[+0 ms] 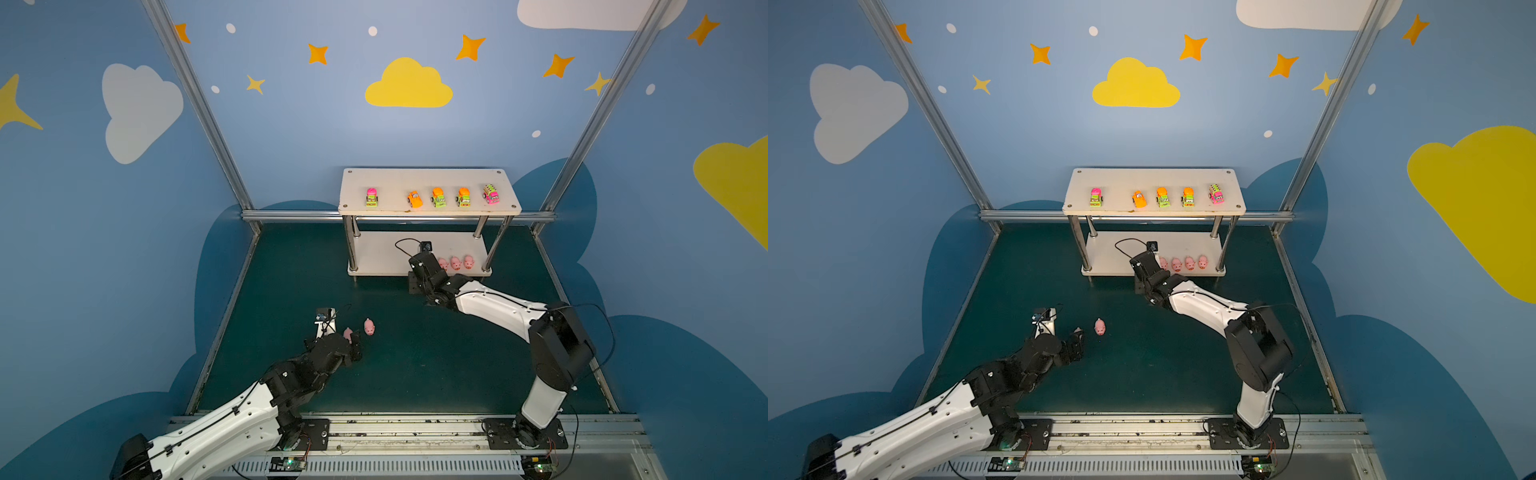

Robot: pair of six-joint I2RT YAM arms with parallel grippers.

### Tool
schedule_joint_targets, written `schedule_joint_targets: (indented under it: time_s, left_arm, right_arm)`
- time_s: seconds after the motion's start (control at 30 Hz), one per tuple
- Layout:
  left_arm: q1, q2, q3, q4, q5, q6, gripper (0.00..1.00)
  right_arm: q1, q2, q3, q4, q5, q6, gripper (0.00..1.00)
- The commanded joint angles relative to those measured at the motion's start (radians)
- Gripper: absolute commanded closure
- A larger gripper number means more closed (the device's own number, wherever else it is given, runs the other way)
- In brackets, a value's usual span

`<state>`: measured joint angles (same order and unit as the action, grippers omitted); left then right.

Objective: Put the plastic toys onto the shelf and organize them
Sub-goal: 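Carry the pig with the right gripper to the lower shelf and release beside the row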

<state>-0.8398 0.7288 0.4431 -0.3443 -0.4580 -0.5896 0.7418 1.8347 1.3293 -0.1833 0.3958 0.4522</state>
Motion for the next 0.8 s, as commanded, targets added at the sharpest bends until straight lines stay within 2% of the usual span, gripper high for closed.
schedule_joint_targets:
  time_s: [0.0, 0.4, 0.77]
  left_arm:
    - [0.041, 0.027, 0.032, 0.06, 0.055, 0.045, 0.0]
    - [0.123, 0.092, 0.051, 0.099, 0.097, 0.074, 0.0]
    - [0.153, 0.123, 0.045, 0.106, 0.12, 0.073, 0.0]
  right_arm:
    - [-0.031, 0.063, 0.078, -0.006, -0.056, -0.047, 0.74]
    - [-0.106, 0.239, 0.286, -0.074, -0.092, -0.081, 0.74]
    - [-0.117, 0.283, 0.308, -0.076, -0.108, -0.066, 0.73]
